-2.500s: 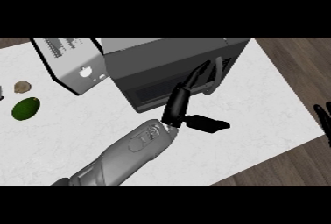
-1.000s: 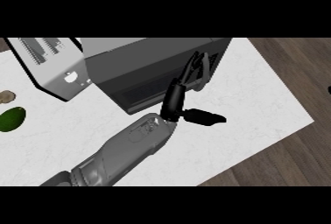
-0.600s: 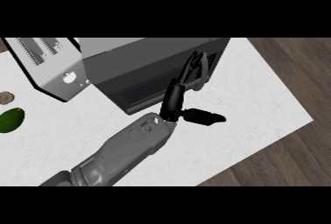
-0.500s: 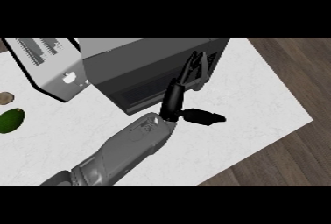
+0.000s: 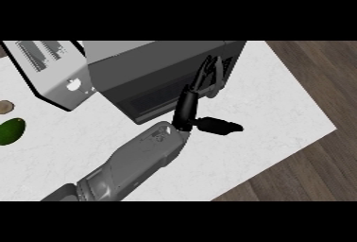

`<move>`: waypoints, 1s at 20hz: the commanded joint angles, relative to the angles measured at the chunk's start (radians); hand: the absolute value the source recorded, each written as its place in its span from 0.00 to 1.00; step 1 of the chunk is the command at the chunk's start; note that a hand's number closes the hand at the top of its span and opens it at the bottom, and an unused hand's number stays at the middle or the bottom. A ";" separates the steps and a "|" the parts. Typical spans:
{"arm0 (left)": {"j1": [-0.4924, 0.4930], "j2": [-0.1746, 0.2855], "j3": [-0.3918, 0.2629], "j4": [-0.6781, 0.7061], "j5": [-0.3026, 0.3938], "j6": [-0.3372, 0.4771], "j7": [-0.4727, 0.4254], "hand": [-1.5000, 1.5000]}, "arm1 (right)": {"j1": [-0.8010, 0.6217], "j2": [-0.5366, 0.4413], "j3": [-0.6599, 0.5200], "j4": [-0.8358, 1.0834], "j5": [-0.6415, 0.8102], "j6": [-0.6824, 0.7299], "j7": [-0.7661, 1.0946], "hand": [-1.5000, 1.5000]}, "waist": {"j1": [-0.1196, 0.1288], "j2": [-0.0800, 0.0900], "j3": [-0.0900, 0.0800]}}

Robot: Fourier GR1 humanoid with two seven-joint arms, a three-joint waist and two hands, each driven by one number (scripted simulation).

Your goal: Pick up the milk, place it into the microwave and close the microwave

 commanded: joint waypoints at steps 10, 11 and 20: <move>-0.069 0.014 -0.022 0.156 0.026 -0.002 0.083 0.00 | -0.016 -0.026 -0.002 -0.003 -0.037 -0.004 0.033 0.00 | 0.010 0.006 0.011; -0.079 0.034 -0.036 0.175 0.004 0.031 0.088 0.00 | -0.019 -0.022 0.004 -0.002 -0.042 0.003 0.031 0.00 | 0.017 0.002 0.016; -0.118 0.071 -0.053 0.254 -0.014 0.099 0.154 0.00 | 0.011 -0.046 -0.026 -0.004 -0.060 -0.011 0.048 0.00 | 0.048 -0.013 0.017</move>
